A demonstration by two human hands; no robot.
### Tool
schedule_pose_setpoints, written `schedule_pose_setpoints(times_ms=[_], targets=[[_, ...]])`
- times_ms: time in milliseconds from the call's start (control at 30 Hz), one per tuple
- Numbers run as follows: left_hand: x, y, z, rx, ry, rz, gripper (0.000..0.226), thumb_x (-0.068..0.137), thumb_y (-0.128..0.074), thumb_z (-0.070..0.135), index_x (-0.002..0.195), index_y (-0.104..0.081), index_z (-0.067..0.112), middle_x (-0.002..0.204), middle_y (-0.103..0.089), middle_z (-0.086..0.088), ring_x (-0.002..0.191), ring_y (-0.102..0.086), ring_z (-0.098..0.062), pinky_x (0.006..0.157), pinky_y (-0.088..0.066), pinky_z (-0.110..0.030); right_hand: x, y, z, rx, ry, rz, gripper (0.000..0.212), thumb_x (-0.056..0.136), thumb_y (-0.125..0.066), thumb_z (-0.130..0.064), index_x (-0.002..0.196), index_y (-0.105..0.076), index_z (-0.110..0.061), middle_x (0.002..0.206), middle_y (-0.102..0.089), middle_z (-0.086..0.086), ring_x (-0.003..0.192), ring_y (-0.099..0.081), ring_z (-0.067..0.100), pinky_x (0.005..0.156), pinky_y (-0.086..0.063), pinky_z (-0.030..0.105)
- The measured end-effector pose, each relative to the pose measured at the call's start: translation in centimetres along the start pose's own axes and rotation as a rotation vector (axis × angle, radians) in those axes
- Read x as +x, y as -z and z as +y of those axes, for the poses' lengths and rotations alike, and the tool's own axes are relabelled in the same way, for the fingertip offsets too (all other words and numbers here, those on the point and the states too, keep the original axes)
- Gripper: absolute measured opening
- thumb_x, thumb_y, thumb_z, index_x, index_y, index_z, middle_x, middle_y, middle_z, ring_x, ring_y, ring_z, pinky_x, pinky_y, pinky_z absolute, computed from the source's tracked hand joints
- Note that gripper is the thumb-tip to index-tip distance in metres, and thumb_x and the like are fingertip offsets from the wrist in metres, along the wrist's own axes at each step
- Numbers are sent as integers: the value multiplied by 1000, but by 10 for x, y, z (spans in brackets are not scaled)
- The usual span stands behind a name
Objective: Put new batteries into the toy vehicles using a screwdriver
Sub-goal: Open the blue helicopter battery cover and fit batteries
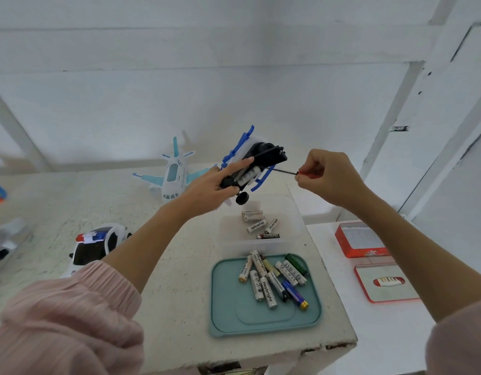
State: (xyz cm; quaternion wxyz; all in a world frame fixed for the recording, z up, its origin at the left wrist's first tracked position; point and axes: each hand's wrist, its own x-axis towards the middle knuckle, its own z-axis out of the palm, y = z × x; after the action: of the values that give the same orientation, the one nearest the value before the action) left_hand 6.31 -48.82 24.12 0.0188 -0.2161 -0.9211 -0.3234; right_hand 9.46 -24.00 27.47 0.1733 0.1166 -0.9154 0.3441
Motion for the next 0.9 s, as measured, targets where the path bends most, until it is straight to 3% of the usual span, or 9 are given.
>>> schedule_pose_setpoints(times_ms=[133, 400, 767, 900], targets=[[3, 1, -6, 62, 8, 5, 60, 96, -47, 24, 135, -23, 64, 100, -46, -1, 80, -48, -14, 67, -36, -18, -8, 2, 1, -115, -9, -15, 11, 73, -67, -13, 68, -56, -15, 64, -65, -4, 69, -61, 19, 73, -53, 38], [2, 1, -5, 190, -63, 42, 62, 96, -47, 25, 130, -14, 66, 98, -42, -1, 76, -42, -13, 67, -32, -23, -13, -17, -9, -159, 47, 60, 5, 77, -61, -11, 76, -57, -9, 65, -63, 2, 66, -57, 24, 65, -48, 34], [1, 0, -8, 222, -62, 48, 62, 96, -47, 25, 130, -15, 65, 95, -42, -1, 76, -42, -14, 65, -31, -19, -15, -6, -9, -233, 43, -56, 10, 75, -62, -14, 71, -54, -17, 63, -60, -6, 67, -57, 20, 66, -46, 30], [3, 0, -7, 202, -52, 67, 60, 96, -47, 24, 137, -20, 60, 93, -42, -2, 75, -44, -16, 68, -32, -24, -20, -5, -7, -271, 42, -44, 10, 77, -60, -14, 72, -52, -17, 61, -58, -6, 63, -55, 19, 62, -42, 27]])
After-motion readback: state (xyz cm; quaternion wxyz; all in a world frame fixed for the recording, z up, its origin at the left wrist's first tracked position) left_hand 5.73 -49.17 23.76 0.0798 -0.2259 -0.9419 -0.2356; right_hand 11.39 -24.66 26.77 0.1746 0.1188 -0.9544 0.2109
